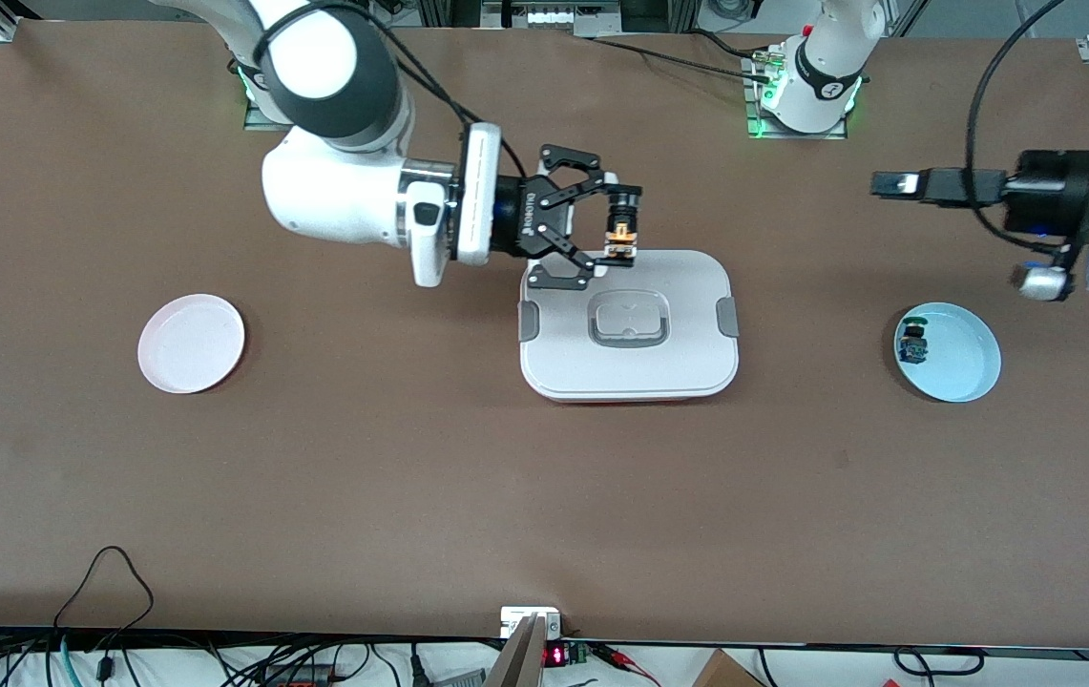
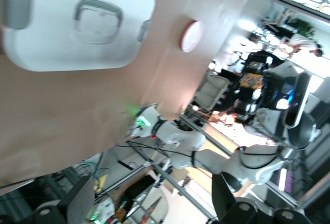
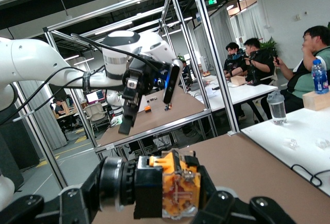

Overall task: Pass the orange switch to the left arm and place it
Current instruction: 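Carry the switch above the box while the left gripper reaches toward it, then close the left gripper on the switch while the right gripper opens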

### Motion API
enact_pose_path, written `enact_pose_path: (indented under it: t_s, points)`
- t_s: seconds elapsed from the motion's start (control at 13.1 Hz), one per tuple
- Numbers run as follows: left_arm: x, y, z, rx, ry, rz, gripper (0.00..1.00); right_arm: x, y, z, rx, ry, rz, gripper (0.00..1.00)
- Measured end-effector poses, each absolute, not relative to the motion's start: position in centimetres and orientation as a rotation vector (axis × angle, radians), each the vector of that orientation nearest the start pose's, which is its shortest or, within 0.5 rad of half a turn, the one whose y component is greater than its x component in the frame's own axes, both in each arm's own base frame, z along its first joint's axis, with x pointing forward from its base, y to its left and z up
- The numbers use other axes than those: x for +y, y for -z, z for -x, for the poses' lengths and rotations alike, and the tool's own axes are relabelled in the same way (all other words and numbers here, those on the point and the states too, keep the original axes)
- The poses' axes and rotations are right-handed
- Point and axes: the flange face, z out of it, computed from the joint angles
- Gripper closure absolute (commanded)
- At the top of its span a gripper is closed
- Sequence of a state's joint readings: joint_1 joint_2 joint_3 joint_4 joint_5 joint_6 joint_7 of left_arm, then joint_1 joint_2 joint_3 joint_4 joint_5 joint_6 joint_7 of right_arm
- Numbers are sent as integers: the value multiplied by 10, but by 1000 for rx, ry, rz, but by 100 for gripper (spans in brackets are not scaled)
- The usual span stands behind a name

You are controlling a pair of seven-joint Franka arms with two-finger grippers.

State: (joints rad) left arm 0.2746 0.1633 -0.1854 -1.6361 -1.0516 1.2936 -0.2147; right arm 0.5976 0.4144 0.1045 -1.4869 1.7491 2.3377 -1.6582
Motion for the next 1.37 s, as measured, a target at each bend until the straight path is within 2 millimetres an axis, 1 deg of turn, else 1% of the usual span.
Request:
enact_pose_path:
  t_s: [0.08,0.23,0.38,0.53,0.69,0.84,0.99,1.22,1.37]
  points:
    - [-72,-552,-573,264,589,-1962,0,475,-506,-552,-976,1035,1441,100]
    - [-108,-552,-573,261,568,-1920,0,475,-518,-559,-928,1073,1413,100]
    - [-132,-559,-573,258,537,-1882,0,472,-533,-564,-910,1107,1389,100]
    - [-154,-569,-576,266,483,-1841,0,471,-535,-566,-921,1125,1380,100]
    - [-167,-576,-580,289,441,-1786,0,474,-527,-566,-913,1123,1381,100]
    - [-169,-578,-582,304,421,-1767,0,482,-518,-562,-911,1106,1380,100]
    - [-178,-579,-584,322,391,-1761,0,491,-512,-557,-915,1088,1379,100]
    - [-200,-576,-583,328,380,-1763,0,497,-510,-552,-901,1076,1374,100]
    - [-206,-571,-582,327,394,-1762,2,497,-510,-552,-883,1075,1371,100]
